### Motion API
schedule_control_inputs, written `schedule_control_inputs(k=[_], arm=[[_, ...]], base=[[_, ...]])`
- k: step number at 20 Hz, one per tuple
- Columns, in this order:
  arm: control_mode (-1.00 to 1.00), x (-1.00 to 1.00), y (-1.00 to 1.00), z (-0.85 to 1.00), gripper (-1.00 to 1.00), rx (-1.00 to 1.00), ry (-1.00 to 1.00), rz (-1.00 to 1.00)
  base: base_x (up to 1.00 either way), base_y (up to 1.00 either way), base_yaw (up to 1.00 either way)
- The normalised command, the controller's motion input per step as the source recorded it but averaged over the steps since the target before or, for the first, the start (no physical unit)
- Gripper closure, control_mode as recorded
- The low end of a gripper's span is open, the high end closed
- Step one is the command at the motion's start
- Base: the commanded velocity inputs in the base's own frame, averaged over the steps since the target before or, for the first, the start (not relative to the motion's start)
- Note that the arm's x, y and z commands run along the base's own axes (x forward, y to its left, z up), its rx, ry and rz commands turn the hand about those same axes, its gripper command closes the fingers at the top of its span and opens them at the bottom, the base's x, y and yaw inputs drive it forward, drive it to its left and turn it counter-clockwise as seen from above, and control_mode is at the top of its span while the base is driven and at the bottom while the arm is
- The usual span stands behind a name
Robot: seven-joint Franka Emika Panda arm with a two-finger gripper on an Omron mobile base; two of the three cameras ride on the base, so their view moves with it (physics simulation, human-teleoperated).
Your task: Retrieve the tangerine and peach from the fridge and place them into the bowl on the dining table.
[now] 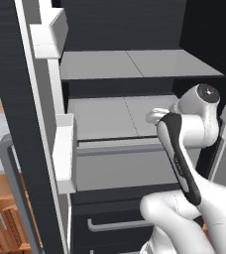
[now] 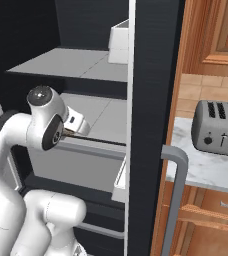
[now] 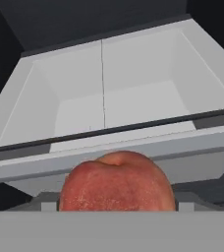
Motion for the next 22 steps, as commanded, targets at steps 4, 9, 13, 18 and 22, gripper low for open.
schedule_control_inputs(k=[4, 9, 13, 18, 22], arm=[[-1.00, -1.00, 0.00, -0.01, 1.00, 0.00, 0.05, 0.16], [-1.00, -1.00, 0.00, 0.00, 1.00, 0.00, 0.09, 0.15], [1.00, -0.50, 0.00, 0.00, 1.00, 0.00, 0.05, 0.07], [1.00, 0.00, 0.00, 0.00, 1.00, 0.00, 0.00, 0.00], [1.00, 0.00, 0.00, 0.00, 1.00, 0.00, 0.00, 0.00]], base=[[0.00, 0.00, 0.00], [0.00, 0.00, 0.00], [-0.50, 0.00, 0.06], [-1.00, 0.10, 0.10], [-1.00, 0.35, 0.03]])
